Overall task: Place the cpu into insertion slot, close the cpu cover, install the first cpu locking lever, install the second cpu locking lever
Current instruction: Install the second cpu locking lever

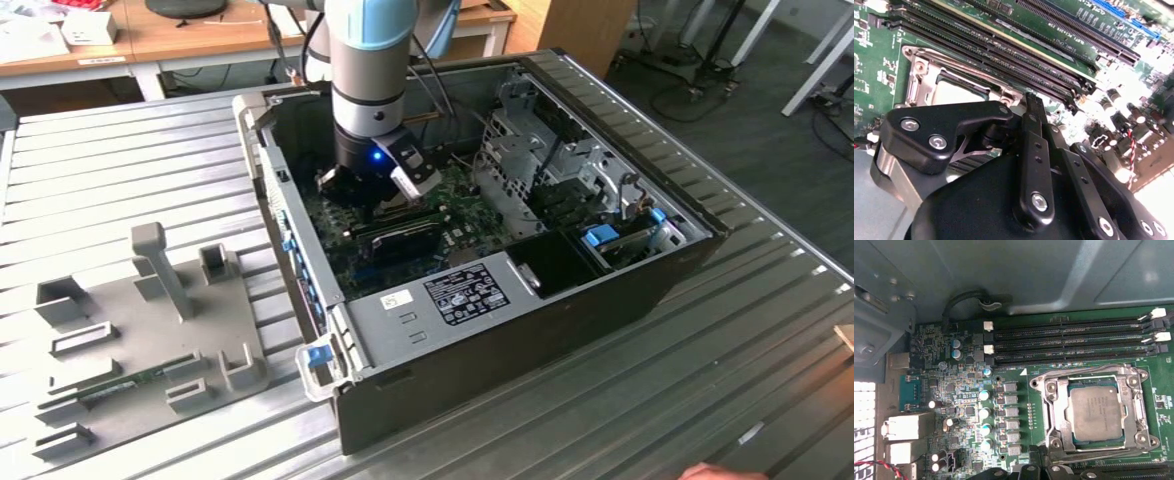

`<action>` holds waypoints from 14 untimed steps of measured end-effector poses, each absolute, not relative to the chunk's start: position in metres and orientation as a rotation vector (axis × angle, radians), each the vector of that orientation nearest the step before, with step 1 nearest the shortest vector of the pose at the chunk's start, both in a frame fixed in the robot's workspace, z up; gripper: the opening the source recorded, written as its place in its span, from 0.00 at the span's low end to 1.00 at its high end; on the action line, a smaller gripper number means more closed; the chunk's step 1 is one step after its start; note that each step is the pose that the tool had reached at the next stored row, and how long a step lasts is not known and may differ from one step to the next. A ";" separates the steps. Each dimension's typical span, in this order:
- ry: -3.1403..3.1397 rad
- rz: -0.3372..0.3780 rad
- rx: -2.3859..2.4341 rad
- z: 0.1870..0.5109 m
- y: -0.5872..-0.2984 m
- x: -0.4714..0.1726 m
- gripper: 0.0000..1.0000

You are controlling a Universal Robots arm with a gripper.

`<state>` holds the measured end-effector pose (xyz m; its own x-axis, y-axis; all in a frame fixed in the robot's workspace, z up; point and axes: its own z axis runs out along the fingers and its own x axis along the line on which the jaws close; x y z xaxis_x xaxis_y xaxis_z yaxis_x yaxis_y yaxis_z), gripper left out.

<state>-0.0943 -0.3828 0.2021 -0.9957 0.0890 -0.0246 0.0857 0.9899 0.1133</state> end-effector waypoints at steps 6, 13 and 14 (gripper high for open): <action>3.104 0.175 0.136 0.213 -0.383 -0.094 0.10; 3.104 0.174 0.136 0.214 -0.383 -0.094 0.10; 3.104 0.174 0.136 0.214 -0.383 -0.092 0.10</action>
